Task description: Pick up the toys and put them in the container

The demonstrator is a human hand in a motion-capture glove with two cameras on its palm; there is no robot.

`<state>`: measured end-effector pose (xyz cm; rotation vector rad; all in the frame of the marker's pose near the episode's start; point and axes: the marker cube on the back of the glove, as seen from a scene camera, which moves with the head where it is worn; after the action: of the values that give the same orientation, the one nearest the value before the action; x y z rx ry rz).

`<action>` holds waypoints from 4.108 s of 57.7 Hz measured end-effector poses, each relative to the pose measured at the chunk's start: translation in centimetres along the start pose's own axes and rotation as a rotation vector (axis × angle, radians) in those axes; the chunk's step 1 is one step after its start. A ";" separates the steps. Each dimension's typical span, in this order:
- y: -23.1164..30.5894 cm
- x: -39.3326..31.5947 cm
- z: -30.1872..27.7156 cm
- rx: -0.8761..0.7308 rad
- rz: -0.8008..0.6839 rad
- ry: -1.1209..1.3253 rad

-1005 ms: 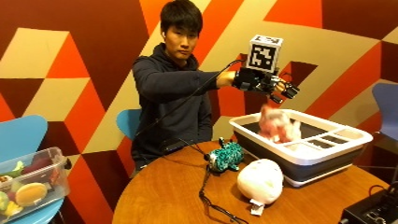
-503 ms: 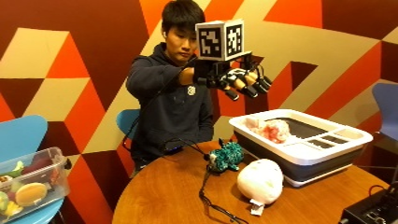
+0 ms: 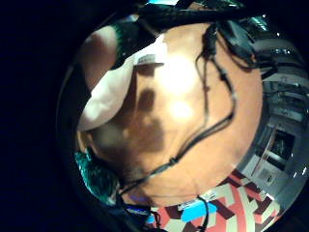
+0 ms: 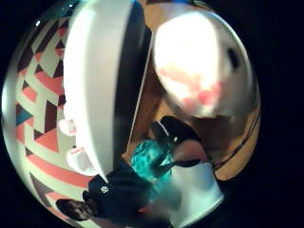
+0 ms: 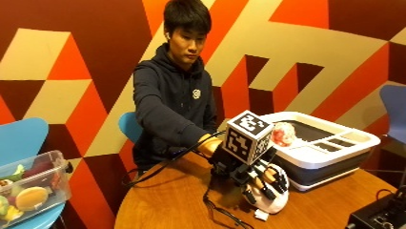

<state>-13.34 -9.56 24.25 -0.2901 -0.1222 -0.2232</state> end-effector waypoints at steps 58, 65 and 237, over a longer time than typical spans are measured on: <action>9.9 -9.4 -20.6 0.292 -0.149 0.012; 10.1 -18.1 -22.3 0.305 -0.275 -0.059; 14.8 -9.2 -15.9 0.194 -0.236 -0.133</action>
<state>-17.41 1.35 3.77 -0.0964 -0.3082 -0.4239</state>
